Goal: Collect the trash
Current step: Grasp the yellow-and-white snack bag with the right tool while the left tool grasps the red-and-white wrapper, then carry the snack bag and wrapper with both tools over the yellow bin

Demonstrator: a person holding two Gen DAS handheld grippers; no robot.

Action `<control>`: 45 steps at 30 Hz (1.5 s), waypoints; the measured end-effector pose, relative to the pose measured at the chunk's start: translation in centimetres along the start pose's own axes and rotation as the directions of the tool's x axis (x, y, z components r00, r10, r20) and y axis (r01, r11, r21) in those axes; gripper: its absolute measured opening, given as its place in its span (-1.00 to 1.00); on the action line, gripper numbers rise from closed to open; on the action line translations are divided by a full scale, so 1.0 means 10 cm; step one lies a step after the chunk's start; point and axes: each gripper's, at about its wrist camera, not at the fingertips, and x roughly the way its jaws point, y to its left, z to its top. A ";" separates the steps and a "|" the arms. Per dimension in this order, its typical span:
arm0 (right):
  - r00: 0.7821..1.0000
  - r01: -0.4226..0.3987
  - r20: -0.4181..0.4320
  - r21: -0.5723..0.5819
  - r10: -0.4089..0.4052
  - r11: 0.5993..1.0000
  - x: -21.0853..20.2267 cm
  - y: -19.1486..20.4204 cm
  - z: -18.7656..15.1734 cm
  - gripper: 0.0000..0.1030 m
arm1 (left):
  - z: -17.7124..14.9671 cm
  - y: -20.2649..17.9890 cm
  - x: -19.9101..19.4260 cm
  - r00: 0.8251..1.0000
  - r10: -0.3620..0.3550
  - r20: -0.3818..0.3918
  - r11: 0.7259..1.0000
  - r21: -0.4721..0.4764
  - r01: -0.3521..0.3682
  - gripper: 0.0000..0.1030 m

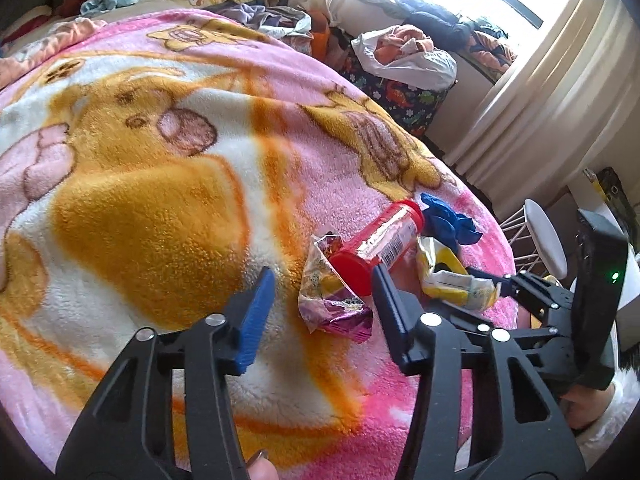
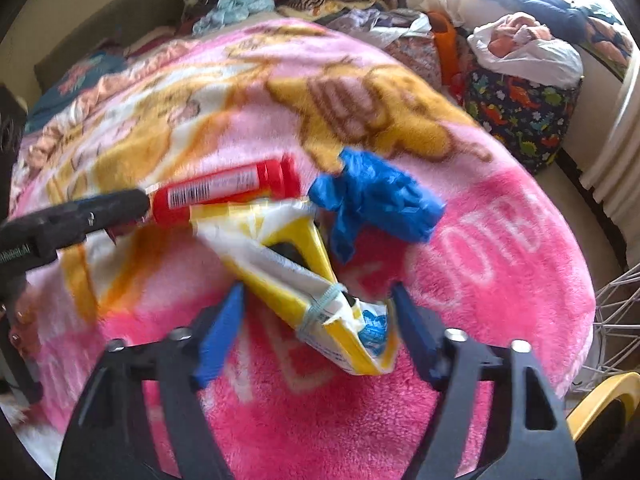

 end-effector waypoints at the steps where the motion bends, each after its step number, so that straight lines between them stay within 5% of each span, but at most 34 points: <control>1: 1.000 -0.003 -0.001 -0.003 0.003 1.000 0.00 0.01 -0.02 0.04 | 0.00 0.00 0.00 1.000 -0.001 -0.003 1.000 0.002 0.001 -0.27; 5: 0.999 -0.045 0.000 0.014 0.045 0.999 -0.06 0.00 -0.09 -0.17 | -0.01 0.00 0.00 1.000 -0.003 -0.004 1.000 0.005 0.003 -0.52; 18: 0.986 -0.158 0.078 0.100 0.150 0.982 -0.44 0.19 -0.32 -0.36 | 0.07 -0.12 -0.24 0.998 -0.002 0.065 0.999 0.044 -0.001 -0.63; 45: 0.962 -0.130 0.266 0.239 0.063 0.962 -1.32 -0.23 -0.70 -0.38 | 0.00 -1.02 -0.50 0.989 -0.098 0.113 0.972 0.226 0.070 -0.63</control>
